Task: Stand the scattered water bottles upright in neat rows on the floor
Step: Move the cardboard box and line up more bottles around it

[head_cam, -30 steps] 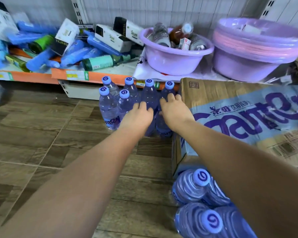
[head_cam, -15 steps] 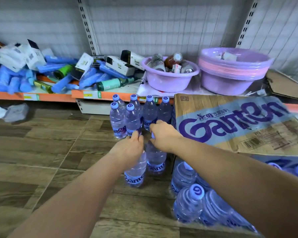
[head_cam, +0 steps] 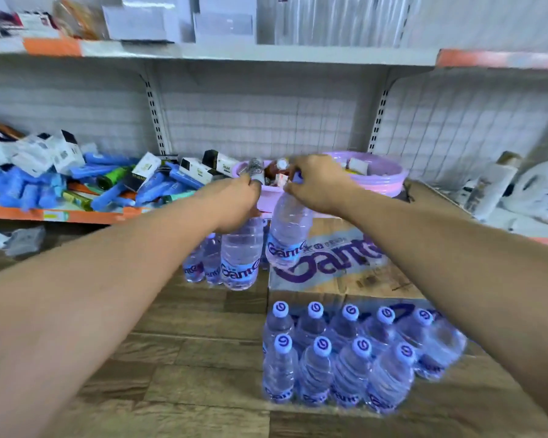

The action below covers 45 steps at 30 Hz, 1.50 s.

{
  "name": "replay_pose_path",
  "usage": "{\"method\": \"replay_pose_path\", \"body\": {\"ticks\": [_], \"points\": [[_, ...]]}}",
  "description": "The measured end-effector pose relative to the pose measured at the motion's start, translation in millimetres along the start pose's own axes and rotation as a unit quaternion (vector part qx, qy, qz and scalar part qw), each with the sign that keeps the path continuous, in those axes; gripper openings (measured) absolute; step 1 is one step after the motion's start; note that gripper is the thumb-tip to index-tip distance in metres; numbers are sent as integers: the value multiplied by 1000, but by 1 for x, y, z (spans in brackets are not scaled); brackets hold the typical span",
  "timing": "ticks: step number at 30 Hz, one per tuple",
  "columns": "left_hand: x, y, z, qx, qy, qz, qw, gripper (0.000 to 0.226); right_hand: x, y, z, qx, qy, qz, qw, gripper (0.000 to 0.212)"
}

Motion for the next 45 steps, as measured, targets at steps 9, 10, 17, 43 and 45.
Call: {"method": "replay_pose_path", "body": {"ticks": [9,10,17,43,45], "points": [[85,86,39,-26,35,-87,995,37,120,67,-47,-63,37,-68,995,14],[92,100,44,-37,42,-95,994,37,128,77,-55,-70,35,-75,994,13],[117,197,65,-96,34,-149,984,31,155,134,-110,-116,2,-117,986,18],[-36,386,60,-219,-129,-144,956,29,11,285,-240,-225,-207,-109,946,31],[-49,395,58,-225,-138,-148,953,33,-5,295,-248,-228,-218,-107,943,31]]}}
Point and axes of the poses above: each hand's wrist, its own z-axis towards the middle knuckle, its own x-axis out of the back of the hand, y = z × x, the point moved 4 cm from there along z, towards the middle knuckle, and after that the axes turned 9 degrees about z, right-handed, at the moved point
